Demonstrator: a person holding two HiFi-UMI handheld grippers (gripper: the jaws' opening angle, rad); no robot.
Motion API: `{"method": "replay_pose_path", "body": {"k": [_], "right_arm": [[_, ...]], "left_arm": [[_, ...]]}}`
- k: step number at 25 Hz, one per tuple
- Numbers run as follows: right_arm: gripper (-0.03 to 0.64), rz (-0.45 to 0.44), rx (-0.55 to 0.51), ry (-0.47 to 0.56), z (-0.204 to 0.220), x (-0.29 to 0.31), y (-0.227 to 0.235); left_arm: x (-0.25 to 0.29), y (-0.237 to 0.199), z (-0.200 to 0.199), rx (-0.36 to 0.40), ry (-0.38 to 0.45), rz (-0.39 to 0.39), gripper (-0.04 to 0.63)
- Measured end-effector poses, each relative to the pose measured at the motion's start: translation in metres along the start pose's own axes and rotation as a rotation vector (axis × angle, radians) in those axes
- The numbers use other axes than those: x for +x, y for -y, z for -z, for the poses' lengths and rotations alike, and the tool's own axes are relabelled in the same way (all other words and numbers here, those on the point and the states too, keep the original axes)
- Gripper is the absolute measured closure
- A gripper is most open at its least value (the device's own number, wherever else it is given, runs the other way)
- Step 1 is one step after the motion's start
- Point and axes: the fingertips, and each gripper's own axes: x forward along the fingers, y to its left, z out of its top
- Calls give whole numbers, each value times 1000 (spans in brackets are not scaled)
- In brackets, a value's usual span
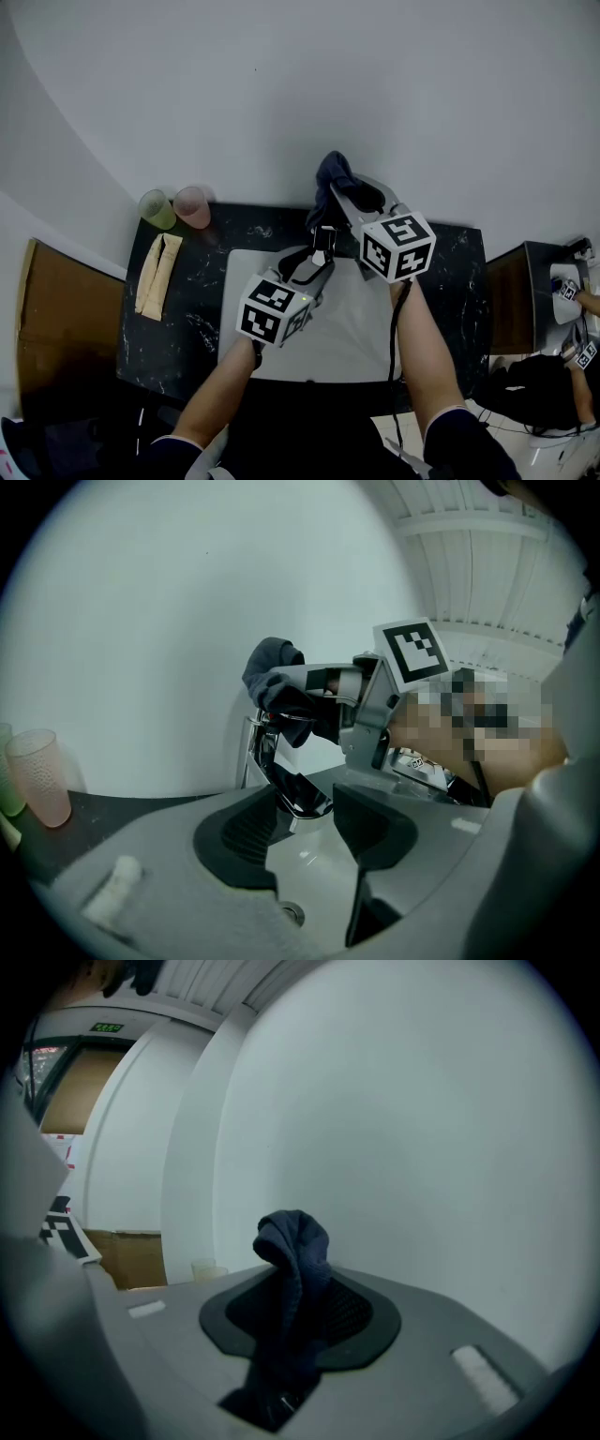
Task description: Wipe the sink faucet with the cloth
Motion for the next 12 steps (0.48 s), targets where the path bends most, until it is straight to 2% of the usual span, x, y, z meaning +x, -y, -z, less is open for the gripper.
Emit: {"method": "replay_pose_path", "body": {"k": [5, 12], "right_arm": [[506, -30, 17, 2, 4, -18, -13], [506, -67, -10, -10, 8, -35, -28]], "left_arm": [[1, -1, 0, -2, -4, 3, 400], [1, 0, 1, -1, -10, 13, 399]]}}
